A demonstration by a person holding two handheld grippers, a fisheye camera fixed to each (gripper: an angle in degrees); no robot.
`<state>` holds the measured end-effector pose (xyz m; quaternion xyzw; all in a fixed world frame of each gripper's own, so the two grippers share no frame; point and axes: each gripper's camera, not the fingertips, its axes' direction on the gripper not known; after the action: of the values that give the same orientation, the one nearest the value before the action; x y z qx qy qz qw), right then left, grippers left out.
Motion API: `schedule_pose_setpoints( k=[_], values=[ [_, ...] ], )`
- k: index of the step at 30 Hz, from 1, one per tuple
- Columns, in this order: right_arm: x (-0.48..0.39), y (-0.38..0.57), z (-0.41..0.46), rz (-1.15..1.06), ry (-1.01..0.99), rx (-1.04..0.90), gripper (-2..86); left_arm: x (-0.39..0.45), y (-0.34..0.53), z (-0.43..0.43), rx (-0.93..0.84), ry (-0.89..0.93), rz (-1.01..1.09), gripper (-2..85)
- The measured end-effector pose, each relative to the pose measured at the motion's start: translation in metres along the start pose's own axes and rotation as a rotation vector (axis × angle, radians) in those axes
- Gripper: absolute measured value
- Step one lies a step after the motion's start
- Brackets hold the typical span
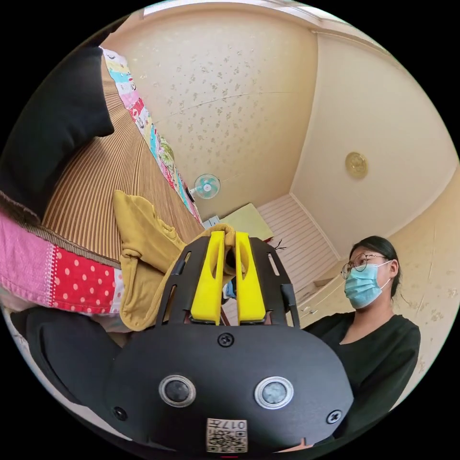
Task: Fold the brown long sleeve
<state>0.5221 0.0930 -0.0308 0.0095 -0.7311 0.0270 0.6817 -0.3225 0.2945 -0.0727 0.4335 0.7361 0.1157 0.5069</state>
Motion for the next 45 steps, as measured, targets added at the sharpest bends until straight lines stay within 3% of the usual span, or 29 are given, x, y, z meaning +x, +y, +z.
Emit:
schedule_pose_setpoints(
  k=[4,9,18,25,33,38,45],
  values=[
    [0.027,-0.04,0.033,0.045,0.02,0.013,2.7,-0.025,-0.041,0.033,0.032,-0.078,-0.027,4.5],
    [0.072,-0.082,0.096,0.068,0.261,-0.052,2.8,-0.088,-0.081,0.086,0.03,-0.256,-0.08,4.4],
    [0.171,-0.064,0.157,0.244,0.367,-0.051,5.6,-0.182,-0.058,0.134,0.068,-0.394,-0.208,5.1],
    [0.165,-0.052,0.166,0.184,0.409,0.079,10.3,-0.139,-0.046,0.164,0.077,-0.474,0.04,11.2],
    [0.094,-0.019,0.25,-0.065,0.684,-0.182,9.5,-0.078,0.004,0.208,-0.087,-0.661,0.198,12.5],
    [0.084,0.024,0.3,-0.088,0.844,-0.392,9.7,-0.067,0.045,0.241,-0.188,-0.663,0.211,12.5],
    [0.054,0.112,0.302,-0.25,0.891,-0.416,10.7,-0.062,0.1,0.266,-0.302,-0.721,0.246,12.5]
  ],
)
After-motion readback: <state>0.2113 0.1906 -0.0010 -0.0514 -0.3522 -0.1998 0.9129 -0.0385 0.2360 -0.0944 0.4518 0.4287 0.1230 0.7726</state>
